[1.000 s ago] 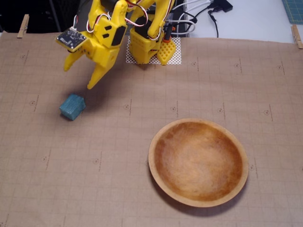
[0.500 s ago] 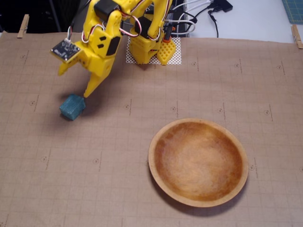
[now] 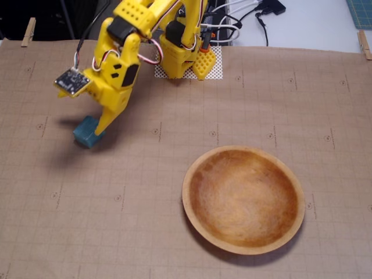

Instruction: Grasp a blue block and put it in the bowl.

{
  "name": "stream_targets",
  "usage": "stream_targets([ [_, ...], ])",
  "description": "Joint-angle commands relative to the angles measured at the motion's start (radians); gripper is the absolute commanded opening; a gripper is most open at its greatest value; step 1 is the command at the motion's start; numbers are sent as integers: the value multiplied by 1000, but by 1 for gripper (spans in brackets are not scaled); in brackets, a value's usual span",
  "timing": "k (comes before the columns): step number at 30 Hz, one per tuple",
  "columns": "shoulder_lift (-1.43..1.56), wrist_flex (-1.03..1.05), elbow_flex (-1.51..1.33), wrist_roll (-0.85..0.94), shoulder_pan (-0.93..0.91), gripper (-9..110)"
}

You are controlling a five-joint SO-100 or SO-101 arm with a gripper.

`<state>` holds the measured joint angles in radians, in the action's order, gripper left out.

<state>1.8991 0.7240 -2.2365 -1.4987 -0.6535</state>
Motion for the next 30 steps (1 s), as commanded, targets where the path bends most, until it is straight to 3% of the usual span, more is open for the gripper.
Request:
stream_targets([
  [1, -21, -17, 80, -6, 9, 46],
  [30, -334, -74, 143, 5, -6, 46],
])
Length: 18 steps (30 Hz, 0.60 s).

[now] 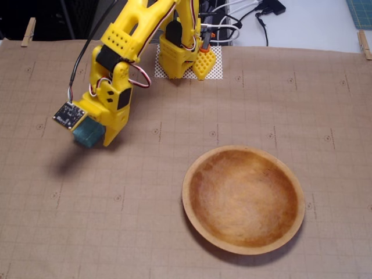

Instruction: Grasp a blue block and put it in the bowl.

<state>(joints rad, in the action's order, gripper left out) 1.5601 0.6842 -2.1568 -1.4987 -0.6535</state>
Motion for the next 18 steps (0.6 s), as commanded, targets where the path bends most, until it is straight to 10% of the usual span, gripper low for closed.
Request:
stream_targets([
  [1, -5, -51, 63, 5, -6, 46],
  [18, -29, -74, 48, 9, -54, 46],
])
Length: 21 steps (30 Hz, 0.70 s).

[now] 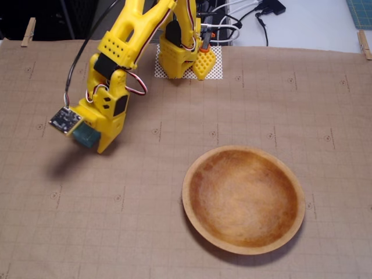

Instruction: Grasp a blue block and put it in the bowl.

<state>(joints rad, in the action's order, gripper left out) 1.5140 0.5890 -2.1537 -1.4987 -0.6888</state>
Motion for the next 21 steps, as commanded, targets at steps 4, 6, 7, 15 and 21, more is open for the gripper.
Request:
stream_targets([
  [4, 21, 127, 63, 17, -31, 46],
  [6, 21, 178, 83, 40, -31, 46],
  [7, 20, 206, 97, 46, -31, 46],
  [15, 18, 285, 147, 54, -32, 46],
  [21, 18, 288, 147, 58, -31, 46],
])
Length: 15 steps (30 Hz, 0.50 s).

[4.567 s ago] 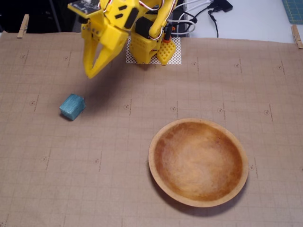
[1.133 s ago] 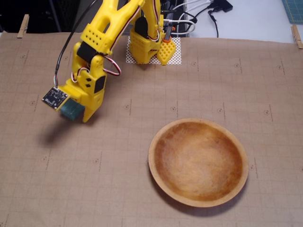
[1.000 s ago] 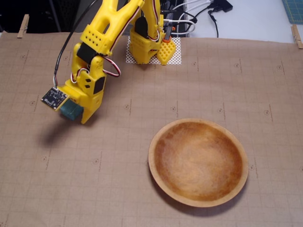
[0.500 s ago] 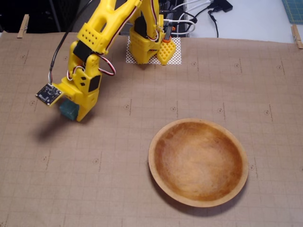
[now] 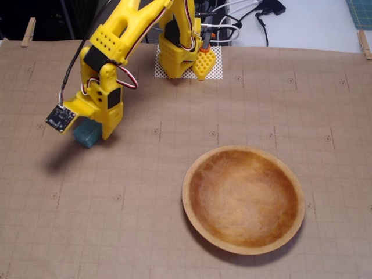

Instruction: Grasp a blue block and put it in the bowl.

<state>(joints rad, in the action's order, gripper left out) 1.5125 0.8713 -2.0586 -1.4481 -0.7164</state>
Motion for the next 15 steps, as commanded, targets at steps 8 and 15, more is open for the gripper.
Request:
stream_targets([
  [8, 20, 9, 54, 12, -2, 39],
  [15, 23, 11, 54, 12, -3, 23],
])
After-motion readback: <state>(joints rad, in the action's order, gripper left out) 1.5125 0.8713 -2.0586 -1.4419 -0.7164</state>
